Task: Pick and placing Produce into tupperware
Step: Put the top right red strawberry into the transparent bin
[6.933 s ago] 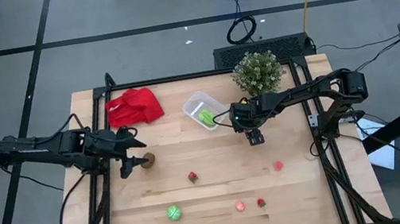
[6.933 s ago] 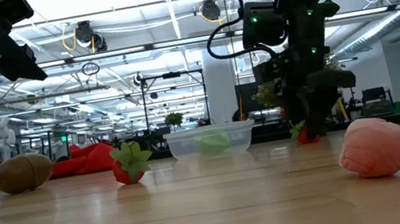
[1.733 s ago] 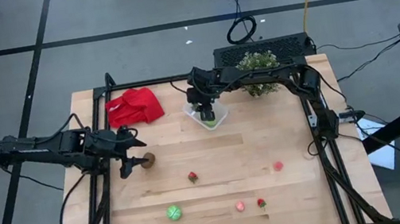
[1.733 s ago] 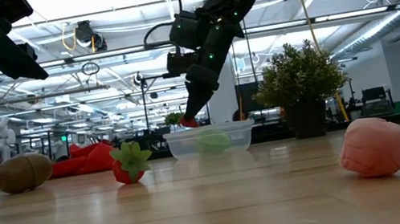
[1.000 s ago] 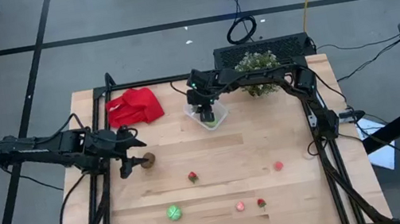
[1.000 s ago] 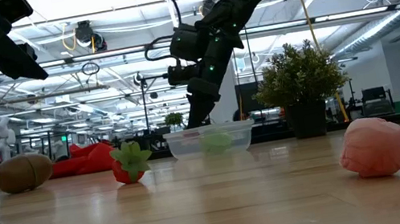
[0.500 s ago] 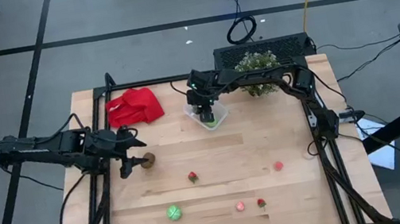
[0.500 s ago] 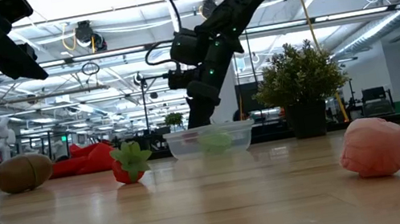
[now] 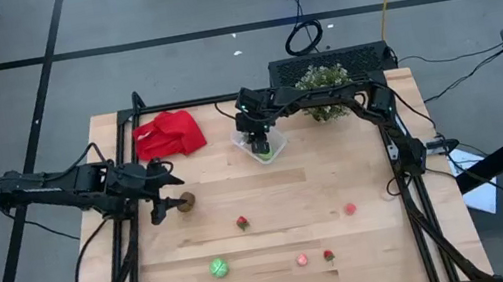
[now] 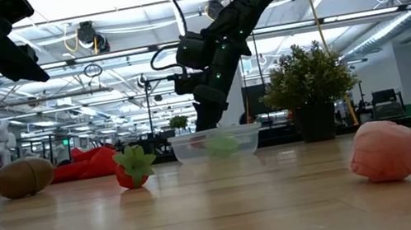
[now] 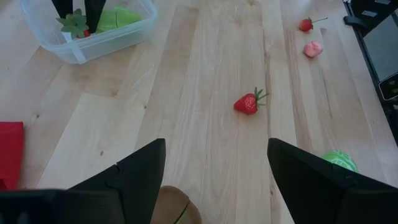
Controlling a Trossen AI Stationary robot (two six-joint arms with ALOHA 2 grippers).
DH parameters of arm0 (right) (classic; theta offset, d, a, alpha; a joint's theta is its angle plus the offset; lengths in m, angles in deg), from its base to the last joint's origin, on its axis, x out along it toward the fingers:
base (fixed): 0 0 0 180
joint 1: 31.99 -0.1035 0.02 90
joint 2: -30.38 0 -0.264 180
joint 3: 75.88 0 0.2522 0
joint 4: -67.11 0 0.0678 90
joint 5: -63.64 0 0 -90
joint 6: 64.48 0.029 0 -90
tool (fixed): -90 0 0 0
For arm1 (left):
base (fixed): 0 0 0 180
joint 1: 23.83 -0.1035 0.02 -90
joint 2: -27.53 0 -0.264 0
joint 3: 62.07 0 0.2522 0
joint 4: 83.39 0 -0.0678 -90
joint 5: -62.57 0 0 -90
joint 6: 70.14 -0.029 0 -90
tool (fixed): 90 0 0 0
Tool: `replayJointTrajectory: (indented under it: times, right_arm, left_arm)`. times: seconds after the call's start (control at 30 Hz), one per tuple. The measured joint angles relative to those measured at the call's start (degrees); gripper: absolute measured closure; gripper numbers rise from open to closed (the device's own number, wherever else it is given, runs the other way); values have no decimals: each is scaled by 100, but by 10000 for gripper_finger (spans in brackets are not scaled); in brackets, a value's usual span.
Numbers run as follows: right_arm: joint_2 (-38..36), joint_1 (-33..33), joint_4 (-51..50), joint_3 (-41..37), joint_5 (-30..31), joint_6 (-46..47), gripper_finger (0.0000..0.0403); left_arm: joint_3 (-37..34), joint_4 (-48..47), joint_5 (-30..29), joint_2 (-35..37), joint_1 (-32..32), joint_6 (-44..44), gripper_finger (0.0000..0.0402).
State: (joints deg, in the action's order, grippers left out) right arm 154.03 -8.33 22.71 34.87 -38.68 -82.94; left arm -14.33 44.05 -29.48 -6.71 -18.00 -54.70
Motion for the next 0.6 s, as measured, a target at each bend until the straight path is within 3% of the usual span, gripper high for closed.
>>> replayJointTrajectory:
  times: [0.27, 0.6]
  right_arm:
    - [0, 0, -49, 0, -2, 26, 267]
    - [0, 0, -45, 0, 26, 65, 202]
  left_arm:
    - [0, 0, -2, 2, 0, 0, 117]
    - [0, 0, 1, 2, 0, -3, 117]
